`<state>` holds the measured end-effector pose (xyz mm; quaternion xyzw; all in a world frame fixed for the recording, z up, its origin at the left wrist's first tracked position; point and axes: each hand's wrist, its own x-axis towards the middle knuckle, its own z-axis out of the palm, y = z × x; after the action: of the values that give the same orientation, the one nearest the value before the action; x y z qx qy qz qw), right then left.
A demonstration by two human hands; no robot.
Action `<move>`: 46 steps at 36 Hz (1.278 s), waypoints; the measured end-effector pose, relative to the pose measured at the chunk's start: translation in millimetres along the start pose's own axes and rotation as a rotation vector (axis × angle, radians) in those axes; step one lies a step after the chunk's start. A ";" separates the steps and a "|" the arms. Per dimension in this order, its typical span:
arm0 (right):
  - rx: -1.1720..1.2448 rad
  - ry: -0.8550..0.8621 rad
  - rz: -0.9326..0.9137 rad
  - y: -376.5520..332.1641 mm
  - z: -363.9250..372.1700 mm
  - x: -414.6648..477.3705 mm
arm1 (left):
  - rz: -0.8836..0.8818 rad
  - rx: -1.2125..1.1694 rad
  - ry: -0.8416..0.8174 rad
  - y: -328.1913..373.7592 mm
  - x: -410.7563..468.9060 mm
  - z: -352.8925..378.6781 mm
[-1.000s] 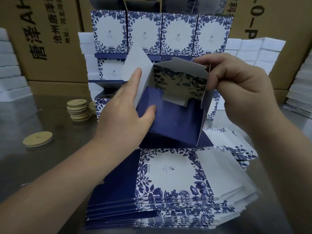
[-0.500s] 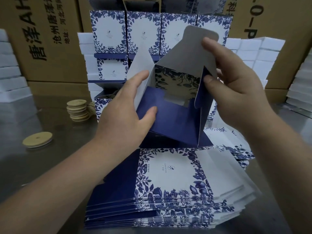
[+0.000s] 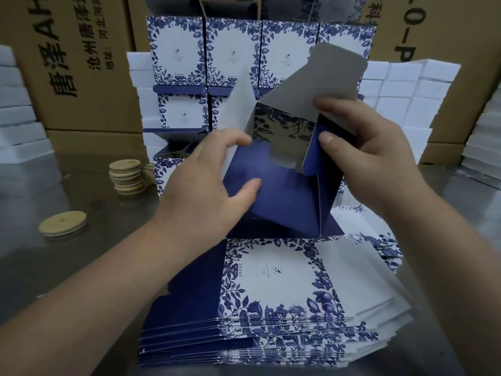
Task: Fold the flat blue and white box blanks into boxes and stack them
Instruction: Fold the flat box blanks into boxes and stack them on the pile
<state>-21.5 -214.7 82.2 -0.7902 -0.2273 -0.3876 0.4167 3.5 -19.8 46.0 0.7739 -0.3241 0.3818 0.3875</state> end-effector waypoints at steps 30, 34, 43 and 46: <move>-0.059 0.125 -0.204 -7.0 13.1 -5.1 | -0.330 -0.552 -0.125 -4.0 11.8 0.3; -0.053 0.113 -0.231 -6.6 16.0 -6.4 | -0.401 -0.805 -0.232 -6.6 7.8 4.0; -0.064 0.155 -0.297 -5.8 26.4 -8.8 | -0.442 -0.919 -0.098 1.4 4.3 9.7; -0.065 0.159 -0.263 -7.8 27.7 -9.3 | -0.469 -0.836 -0.032 -0.2 5.2 11.5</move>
<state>-20.6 -187.6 68.7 -0.7335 -0.2826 -0.5072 0.3533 10.1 -30.5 45.6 0.6099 -0.2725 0.1089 0.7362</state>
